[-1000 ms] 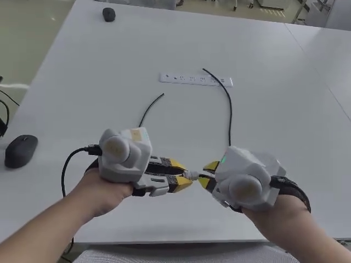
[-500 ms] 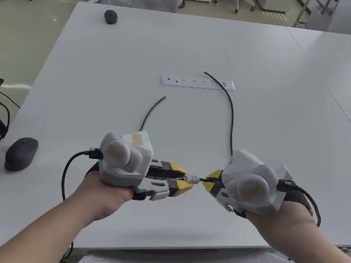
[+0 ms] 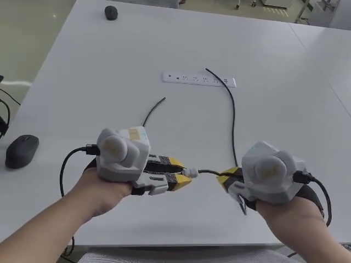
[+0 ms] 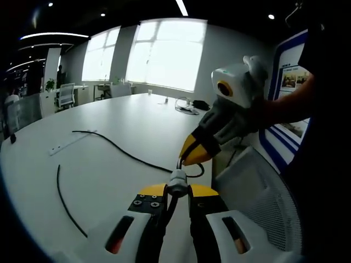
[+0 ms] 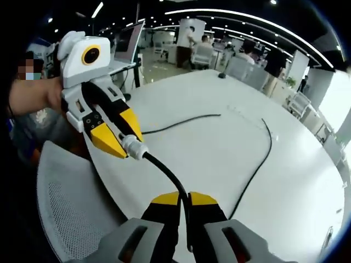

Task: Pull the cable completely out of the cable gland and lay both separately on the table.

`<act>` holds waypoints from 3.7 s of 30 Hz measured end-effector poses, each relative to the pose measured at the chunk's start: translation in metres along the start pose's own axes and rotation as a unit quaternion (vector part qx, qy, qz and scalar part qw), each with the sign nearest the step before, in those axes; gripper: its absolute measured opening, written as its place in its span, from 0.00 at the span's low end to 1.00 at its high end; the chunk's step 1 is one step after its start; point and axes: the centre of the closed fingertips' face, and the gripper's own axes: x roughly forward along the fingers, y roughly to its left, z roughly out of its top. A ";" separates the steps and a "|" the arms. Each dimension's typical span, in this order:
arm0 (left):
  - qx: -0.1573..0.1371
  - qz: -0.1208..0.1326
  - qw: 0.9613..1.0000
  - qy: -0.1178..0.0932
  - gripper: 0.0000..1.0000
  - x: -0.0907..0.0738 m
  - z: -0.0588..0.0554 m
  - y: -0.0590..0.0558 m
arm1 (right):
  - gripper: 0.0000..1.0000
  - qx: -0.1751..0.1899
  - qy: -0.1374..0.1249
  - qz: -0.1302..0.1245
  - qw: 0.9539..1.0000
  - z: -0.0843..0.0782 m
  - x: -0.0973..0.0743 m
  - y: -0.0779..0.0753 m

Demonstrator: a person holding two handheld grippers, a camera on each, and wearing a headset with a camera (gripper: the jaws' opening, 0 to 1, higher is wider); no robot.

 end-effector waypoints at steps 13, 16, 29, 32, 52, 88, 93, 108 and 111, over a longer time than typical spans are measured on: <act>0.001 0.002 1.000 -0.001 0.15 0.001 0.001 0.002 | 0.00 0.121 0.012 -0.014 0.993 -0.023 0.005 -0.024; 0.001 0.001 1.000 0.002 0.15 0.001 -0.001 0.000 | 0.00 0.137 0.020 -0.015 0.990 -0.031 0.005 -0.025; 0.001 0.007 1.000 0.004 0.15 0.000 -0.003 0.000 | 0.00 0.149 0.023 -0.009 0.989 -0.041 0.005 -0.022; 0.000 0.009 1.000 0.008 0.15 -0.002 -0.004 0.002 | 0.00 0.134 0.017 -0.010 0.991 -0.040 0.003 -0.021; -0.001 0.009 1.000 0.005 0.15 -0.007 -0.002 0.004 | 0.18 -0.081 -0.066 0.059 0.993 0.043 -0.009 0.034; 0.012 0.008 1.000 0.009 0.15 -0.003 0.000 0.004 | 0.00 -0.074 -0.017 0.049 0.996 0.021 0.007 0.027; 0.013 0.009 1.000 0.006 0.15 -0.004 0.000 0.004 | 0.00 -0.019 -0.008 0.040 0.999 0.010 0.006 0.014; 0.013 0.010 1.000 0.007 0.15 -0.004 0.001 0.004 | 0.00 0.101 0.022 0.016 0.995 -0.021 0.012 -0.014; 0.013 0.010 1.000 0.009 0.15 -0.004 0.001 0.004 | 0.00 0.156 0.039 0.007 0.987 -0.035 0.016 -0.023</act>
